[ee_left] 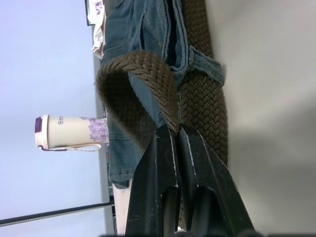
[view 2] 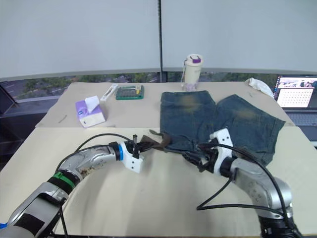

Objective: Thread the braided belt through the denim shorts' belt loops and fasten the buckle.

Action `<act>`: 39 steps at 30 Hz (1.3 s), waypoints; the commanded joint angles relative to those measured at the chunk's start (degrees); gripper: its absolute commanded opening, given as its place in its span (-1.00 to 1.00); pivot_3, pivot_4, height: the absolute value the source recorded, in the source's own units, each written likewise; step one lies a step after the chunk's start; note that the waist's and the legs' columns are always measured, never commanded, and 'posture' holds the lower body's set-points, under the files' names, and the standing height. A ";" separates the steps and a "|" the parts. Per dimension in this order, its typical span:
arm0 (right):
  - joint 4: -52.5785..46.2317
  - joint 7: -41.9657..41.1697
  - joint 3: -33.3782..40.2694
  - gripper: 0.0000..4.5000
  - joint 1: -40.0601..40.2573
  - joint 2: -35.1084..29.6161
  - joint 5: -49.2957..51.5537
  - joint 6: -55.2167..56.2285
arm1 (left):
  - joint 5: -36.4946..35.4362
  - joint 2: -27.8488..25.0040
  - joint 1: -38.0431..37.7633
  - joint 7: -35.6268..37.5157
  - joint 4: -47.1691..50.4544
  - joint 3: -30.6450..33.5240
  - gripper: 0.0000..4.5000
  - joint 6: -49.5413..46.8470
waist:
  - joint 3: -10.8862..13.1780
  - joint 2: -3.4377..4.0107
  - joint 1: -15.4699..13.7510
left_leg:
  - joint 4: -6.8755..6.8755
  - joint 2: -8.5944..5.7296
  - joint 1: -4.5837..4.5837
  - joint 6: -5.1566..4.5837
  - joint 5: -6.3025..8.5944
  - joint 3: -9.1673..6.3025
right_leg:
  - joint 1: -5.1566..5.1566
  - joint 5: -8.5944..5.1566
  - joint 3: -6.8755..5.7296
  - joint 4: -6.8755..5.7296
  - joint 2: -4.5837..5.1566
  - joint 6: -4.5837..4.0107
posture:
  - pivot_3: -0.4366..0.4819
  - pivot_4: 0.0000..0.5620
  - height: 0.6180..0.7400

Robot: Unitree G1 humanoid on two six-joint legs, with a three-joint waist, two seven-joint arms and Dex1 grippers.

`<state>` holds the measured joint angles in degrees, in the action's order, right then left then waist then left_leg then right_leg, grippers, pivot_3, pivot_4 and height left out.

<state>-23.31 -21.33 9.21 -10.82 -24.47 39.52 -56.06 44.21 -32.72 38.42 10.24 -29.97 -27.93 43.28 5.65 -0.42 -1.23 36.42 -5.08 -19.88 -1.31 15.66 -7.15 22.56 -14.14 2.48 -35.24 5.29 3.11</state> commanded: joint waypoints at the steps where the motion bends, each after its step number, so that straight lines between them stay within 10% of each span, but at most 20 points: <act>1: -1.75 5.36 0.02 1.00 -2.14 2.77 -1.26 0.18 | 2.20 0.13 1.75 -3.87 0.80 -0.17 -0.98 1.61 | -0.02 0.05 0.20 | 0.00 -0.01 -0.01 0.01 -0.01 0.01 | 0.03 0.00 0.03 -0.04 0.02 0.00 | -0.05 -0.47 1.00; 6: -1.79 12.39 2.68 1.00 -9.85 10.17 1.81 -1.34 | 3.25 0.41 1.73 -4.20 -0.34 -1.57 -0.98 3.14 | -0.03 0.07 0.65 | 0.00 -0.05 -0.04 0.06 -0.04 0.03 | 0.23 -0.01 0.00 -0.58 0.01 0.02 | -0.05 -0.47 1.00; 24: 7.22 9.12 -19.42 1.00 -15.77 0.16 -20.81 1.81 | 2.39 2.49 2.05 -4.33 -2.70 -2.44 -0.98 3.27 | -0.06 0.09 0.76 | -0.02 -0.09 -0.20 0.16 -0.12 0.10 | 0.52 -0.01 -0.15 -0.75 -0.02 0.02 | -0.05 -0.47 1.00; 36: 1.58 10.34 -13.22 -0.91 -12.75 2.89 -20.10 0.67 | 1.28 2.44 1.46 -3.81 -4.34 -2.17 -1.00 3.10 | -0.07 0.08 0.77 | -0.01 -0.08 -0.21 0.17 -0.12 0.08 | 0.52 -0.01 -0.15 -0.76 -0.03 0.02 | -0.05 -0.47 1.00; 39: -1.01 11.26 -9.53 -0.97 -13.06 5.31 -18.91 1.94 | -0.24 2.64 1.07 -3.32 -5.49 -1.52 -1.00 2.69 | -0.07 0.08 0.79 | -0.01 -0.08 -0.23 0.17 -0.12 0.08 | 0.55 -0.01 -0.15 -0.77 -0.04 0.02 | -0.05 -0.47 1.00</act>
<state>-20.94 -11.26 -4.25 -23.17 -19.54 20.33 -55.81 45.83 -29.71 39.69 6.69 -34.75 -30.77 46.10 5.58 -0.34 -0.44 36.41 -5.17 -20.10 -1.13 15.53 -7.07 23.10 -14.15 2.33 -36.02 5.25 3.14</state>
